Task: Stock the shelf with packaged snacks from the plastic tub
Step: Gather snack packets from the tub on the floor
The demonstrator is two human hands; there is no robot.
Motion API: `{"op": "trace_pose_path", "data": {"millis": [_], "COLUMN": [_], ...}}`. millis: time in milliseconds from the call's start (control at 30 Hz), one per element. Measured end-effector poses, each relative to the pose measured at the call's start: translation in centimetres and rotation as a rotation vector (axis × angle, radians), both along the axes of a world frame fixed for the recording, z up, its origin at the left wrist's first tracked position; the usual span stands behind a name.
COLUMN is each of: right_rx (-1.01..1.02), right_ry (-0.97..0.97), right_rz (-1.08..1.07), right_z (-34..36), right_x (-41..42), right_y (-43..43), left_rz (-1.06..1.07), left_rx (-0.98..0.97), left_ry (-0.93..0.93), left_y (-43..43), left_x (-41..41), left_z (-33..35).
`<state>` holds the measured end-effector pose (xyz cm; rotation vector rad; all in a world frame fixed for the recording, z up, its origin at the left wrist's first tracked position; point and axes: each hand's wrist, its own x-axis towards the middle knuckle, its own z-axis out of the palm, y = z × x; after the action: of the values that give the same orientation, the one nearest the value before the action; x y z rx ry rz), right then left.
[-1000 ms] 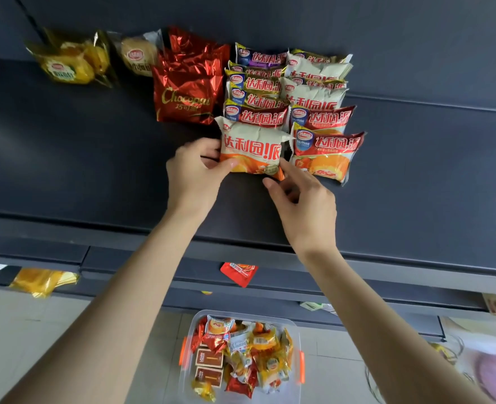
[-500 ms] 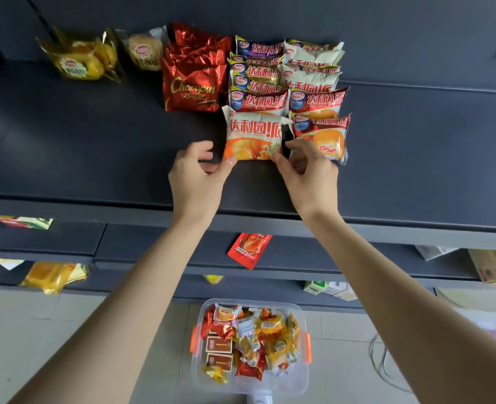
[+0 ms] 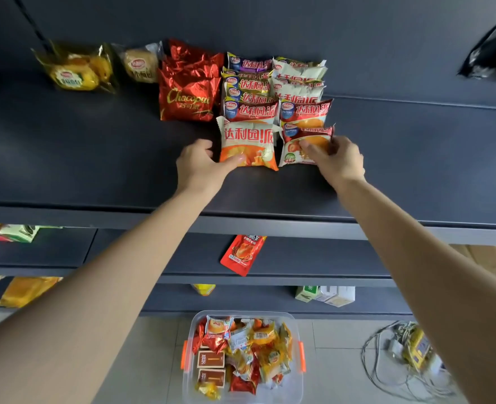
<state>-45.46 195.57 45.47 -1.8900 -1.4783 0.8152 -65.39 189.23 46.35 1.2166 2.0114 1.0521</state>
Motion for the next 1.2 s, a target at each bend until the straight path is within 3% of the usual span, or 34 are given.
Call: {"op": "trace_pose_path", "data": {"millis": [167,333,667,1200], "right_rx": [0.016,0.268,0.305,0.269], "right_ry": [0.226,0.318,0.355,0.337], "right_rz": [0.082,0.091,0.151,0.162], "right_z": [0.5,-0.6,-1.8,-1.5], "right_x": [1.1,1.9,2.3,2.4], "right_y": [0.8,0.2,0.9,0.6], "left_rz": [-0.008,-0.009,-0.041,-0.068], "left_rx": [-0.027,0.101,0.23,0.263], "left_ry": [0.037,0.123,0.055,-0.05], "left_y": [2.3,3.0,3.7,3.6], "left_x": [0.4,0.6,0.2,-0.4], "left_z": [-0.1,-0.3,-2.2,-2.8]}}
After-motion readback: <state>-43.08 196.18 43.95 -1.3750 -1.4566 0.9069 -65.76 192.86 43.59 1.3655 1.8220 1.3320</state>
